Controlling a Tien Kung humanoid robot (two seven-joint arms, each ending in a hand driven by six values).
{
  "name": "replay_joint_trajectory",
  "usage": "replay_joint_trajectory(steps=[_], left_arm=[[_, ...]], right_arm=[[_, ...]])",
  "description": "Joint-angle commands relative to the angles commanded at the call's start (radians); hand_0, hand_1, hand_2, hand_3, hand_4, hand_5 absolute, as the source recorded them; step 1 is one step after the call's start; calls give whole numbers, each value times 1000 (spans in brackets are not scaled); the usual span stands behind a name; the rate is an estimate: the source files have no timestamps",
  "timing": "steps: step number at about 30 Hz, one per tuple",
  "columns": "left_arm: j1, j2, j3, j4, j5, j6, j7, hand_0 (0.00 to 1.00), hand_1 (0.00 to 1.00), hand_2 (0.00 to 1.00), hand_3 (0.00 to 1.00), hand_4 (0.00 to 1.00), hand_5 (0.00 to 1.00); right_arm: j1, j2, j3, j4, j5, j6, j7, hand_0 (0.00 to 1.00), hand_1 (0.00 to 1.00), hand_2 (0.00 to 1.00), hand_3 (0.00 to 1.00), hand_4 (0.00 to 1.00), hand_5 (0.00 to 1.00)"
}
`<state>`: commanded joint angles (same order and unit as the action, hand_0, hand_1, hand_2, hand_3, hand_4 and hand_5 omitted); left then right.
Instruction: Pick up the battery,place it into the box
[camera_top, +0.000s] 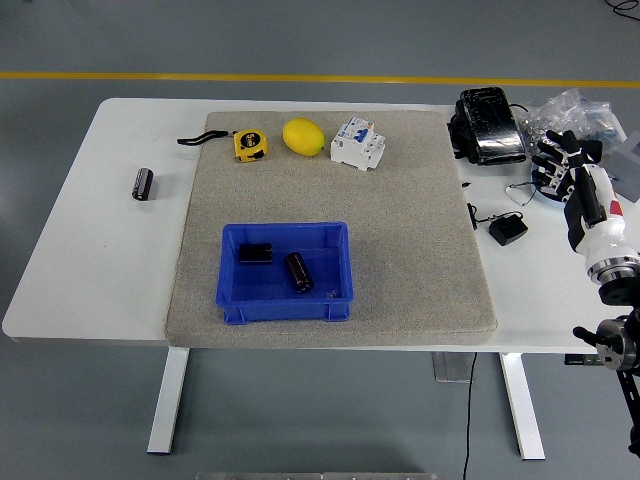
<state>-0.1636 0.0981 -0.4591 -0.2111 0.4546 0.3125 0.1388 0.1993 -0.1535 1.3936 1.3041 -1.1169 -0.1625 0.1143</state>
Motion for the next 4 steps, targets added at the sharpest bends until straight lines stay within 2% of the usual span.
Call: replay_joint_trajectory(steps=[4], left_arm=[[-4, 0, 0, 1, -1, 0, -3, 681, 660, 738, 663, 677, 525]], right_arm=[[2, -2, 0, 5, -4, 2, -3, 799, 806, 831, 842, 998, 951]])
